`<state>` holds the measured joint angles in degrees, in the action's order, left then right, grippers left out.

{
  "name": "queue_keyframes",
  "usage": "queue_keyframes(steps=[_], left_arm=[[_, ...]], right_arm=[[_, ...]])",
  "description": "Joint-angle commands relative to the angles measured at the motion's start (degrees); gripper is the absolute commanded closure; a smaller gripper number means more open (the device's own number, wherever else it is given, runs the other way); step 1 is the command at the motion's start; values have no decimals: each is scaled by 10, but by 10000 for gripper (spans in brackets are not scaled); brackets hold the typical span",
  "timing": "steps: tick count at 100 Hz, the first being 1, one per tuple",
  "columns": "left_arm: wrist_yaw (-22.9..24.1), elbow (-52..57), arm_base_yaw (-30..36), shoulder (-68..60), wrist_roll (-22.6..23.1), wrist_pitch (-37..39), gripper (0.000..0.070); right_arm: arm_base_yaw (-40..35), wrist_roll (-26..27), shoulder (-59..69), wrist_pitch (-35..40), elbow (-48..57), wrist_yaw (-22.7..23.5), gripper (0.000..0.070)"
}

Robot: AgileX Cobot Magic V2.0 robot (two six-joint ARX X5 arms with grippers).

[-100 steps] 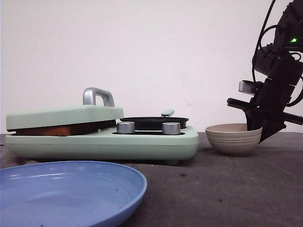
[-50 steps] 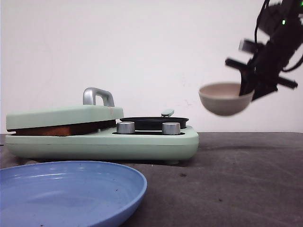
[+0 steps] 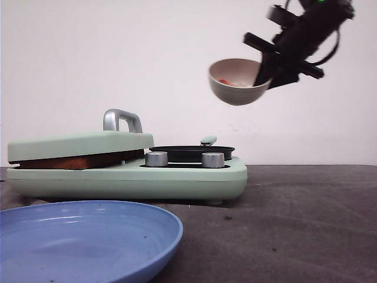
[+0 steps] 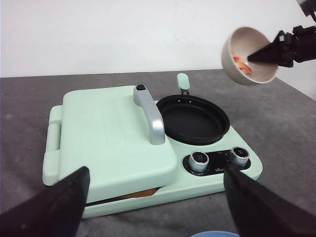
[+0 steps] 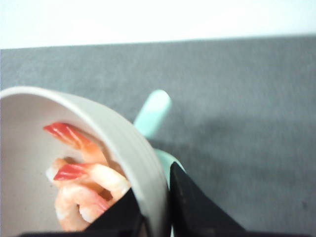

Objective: Make breakfast with bread and shrimp
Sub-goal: 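Lift the shrimp bowl with the right gripper over the frying pan, then tilt the bowl with the right gripper to pour shrimp into the pan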

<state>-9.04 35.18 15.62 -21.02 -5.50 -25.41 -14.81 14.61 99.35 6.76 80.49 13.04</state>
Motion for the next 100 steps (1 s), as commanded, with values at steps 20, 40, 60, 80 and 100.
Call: queue_keyframes(steps=[20, 40, 60, 80, 100], left_arm=[[2, 2, 1, -1, 1, -5, 231], [2, 2, 1, -1, 1, -12, 231], [2, 2, 1, -1, 1, -12, 231], [2, 2, 2, -1, 1, -12, 231], [2, 2, 2, -1, 3, -13, 231]], right_arm=[[-83, -144, 5, -125, 10, -148, 700], [-131, -301, 7, -188, 10, -202, 700], [-163, -476, 11, -235, 10, -271, 700], [-184, -570, 23, -264, 10, -293, 700], [-201, -702, 57, -321, 10, -341, 700]])
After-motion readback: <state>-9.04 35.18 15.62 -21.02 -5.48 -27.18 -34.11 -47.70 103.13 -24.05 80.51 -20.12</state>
